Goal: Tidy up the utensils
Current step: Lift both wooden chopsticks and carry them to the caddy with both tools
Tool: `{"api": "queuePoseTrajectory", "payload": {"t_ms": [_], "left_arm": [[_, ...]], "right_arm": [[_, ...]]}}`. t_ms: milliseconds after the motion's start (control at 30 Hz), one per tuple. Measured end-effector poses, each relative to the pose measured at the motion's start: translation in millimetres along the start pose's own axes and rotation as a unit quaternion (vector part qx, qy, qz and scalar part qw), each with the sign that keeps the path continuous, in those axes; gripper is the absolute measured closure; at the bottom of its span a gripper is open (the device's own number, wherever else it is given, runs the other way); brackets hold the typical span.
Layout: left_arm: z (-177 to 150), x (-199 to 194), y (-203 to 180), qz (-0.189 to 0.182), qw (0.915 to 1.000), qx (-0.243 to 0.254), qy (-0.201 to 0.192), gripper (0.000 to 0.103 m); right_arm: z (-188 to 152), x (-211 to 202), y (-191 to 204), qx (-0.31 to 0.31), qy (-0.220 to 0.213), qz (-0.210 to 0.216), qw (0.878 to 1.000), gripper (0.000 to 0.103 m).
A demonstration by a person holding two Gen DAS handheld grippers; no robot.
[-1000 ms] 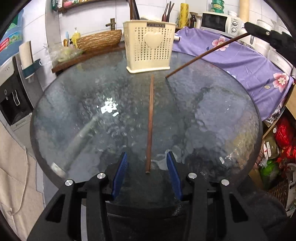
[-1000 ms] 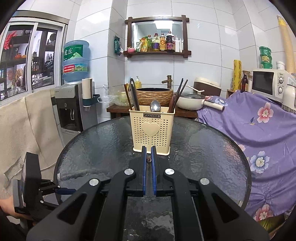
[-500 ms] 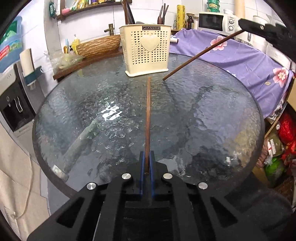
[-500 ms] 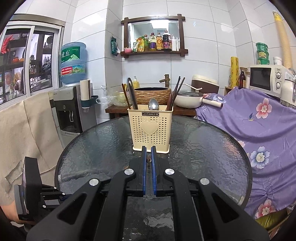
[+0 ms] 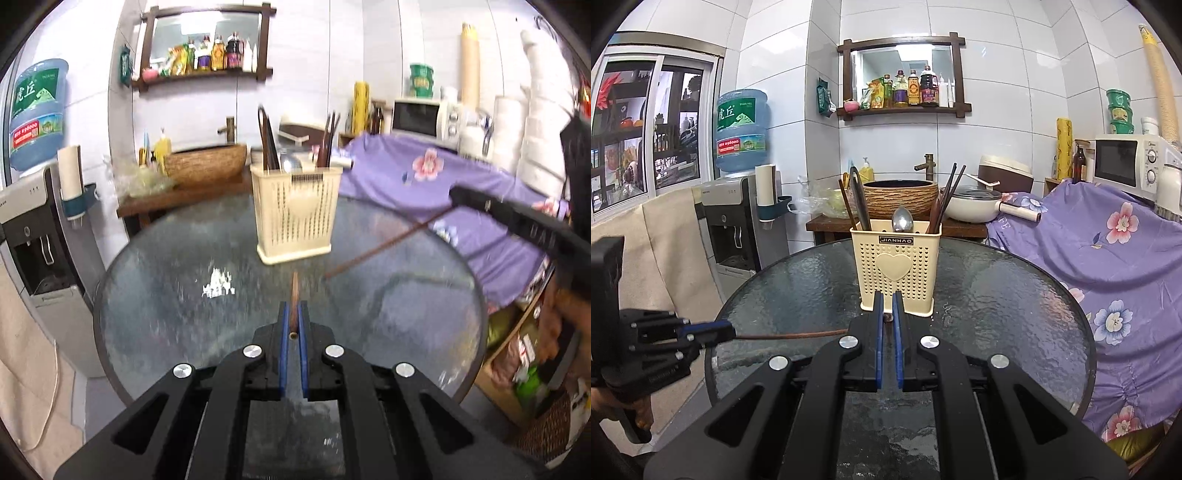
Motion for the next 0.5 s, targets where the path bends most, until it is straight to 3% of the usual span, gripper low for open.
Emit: {"api": "queuePoseTrajectory", "payload": {"t_ms": [200, 500], "left_arm": [[32, -4, 0, -0.007, 0.9993, -0.002, -0.036, 0.098], [65, 2, 1, -0.030, 0.9977, -0.009, -0.059, 0.099]], "right_arm": [[16, 8, -6, 0.011, 0.005, 0.015, 1.000, 0.098], [40, 22, -12, 0.016, 0.016, 0.034, 0.999, 0.098]]}}
Point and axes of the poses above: each gripper's, at about its wrist camera, not at the fingertips, and x roughly the way its jaws point, y to its left, z to its top, the point moved 3 cm from there along x, roughly the way its jaws point, and after that the axes turned 2 degrees about z, right-handed, at the moved point
